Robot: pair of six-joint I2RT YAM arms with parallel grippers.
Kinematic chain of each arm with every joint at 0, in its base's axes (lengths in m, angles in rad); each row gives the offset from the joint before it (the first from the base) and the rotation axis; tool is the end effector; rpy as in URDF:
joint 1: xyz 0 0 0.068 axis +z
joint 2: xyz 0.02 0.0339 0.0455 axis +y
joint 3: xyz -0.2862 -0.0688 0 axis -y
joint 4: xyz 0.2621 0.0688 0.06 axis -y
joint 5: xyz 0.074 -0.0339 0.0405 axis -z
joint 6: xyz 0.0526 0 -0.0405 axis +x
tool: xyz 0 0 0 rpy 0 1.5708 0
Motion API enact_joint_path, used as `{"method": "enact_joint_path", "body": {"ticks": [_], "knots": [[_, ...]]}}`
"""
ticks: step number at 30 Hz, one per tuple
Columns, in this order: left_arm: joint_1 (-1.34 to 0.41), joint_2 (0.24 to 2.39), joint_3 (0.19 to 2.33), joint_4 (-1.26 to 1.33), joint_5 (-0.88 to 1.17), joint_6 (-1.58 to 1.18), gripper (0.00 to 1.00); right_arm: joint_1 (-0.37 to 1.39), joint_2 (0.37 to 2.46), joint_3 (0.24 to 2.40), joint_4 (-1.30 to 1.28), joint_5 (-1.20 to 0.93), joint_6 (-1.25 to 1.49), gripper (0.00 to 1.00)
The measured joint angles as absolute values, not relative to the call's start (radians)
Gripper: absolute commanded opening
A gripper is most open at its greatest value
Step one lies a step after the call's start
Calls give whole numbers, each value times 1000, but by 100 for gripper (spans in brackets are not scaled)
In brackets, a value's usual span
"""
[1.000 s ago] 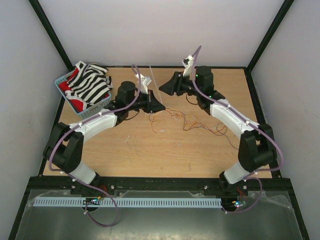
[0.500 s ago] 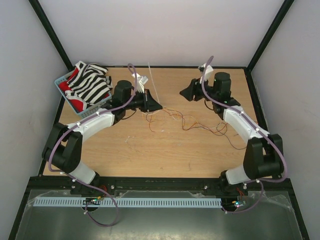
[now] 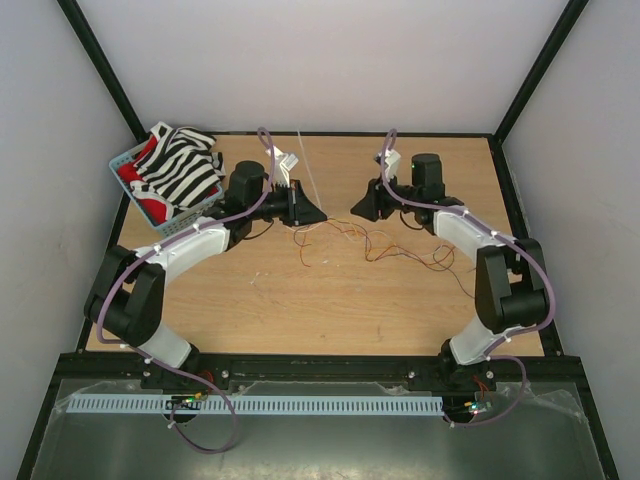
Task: Zip-tie the wires
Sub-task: Adjust the cable at the center of the board.
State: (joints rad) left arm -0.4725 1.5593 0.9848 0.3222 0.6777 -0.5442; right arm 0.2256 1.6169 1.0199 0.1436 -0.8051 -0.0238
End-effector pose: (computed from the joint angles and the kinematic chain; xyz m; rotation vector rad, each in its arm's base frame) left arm 0.3240 -0.2026 0.2789 0.4520 1.9240 -1.3061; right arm 0.3648 0.1226 0.2533 -0.7488 1.8487 0.9379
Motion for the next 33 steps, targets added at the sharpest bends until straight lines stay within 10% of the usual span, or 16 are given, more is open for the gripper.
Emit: {"method": "enact_joint_path", "body": {"ticks": [25,33], "knots": [[-472,1559,985,322,689,-551,0,323,1691,1023,75,-825,-141,49],[-472,1559,985,322,689,-552,0,342,1717,1040,65,-812,-154,32]]}}
